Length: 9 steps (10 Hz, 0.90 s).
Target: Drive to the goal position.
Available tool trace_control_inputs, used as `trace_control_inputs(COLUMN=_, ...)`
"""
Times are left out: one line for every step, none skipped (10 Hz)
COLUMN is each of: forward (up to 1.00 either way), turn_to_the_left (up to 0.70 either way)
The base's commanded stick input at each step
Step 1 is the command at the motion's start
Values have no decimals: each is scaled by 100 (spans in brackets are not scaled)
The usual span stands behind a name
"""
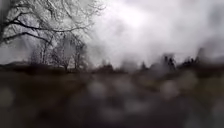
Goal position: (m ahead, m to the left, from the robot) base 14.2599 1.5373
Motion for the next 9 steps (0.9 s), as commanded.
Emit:
trace_control_inputs(forward=100, turn_to_the_left=0)
trace_control_inputs(forward=100, turn_to_the_left=0)
trace_control_inputs(forward=100, turn_to_the_left=0)
trace_control_inputs(forward=100, turn_to_the_left=0)
trace_control_inputs(forward=100, turn_to_the_left=0)
trace_control_inputs(forward=100, turn_to_the_left=0)
trace_control_inputs(forward=100, turn_to_the_left=0)
trace_control_inputs(forward=100, turn_to_the_left=0)
trace_control_inputs(forward=100, turn_to_the_left=0)
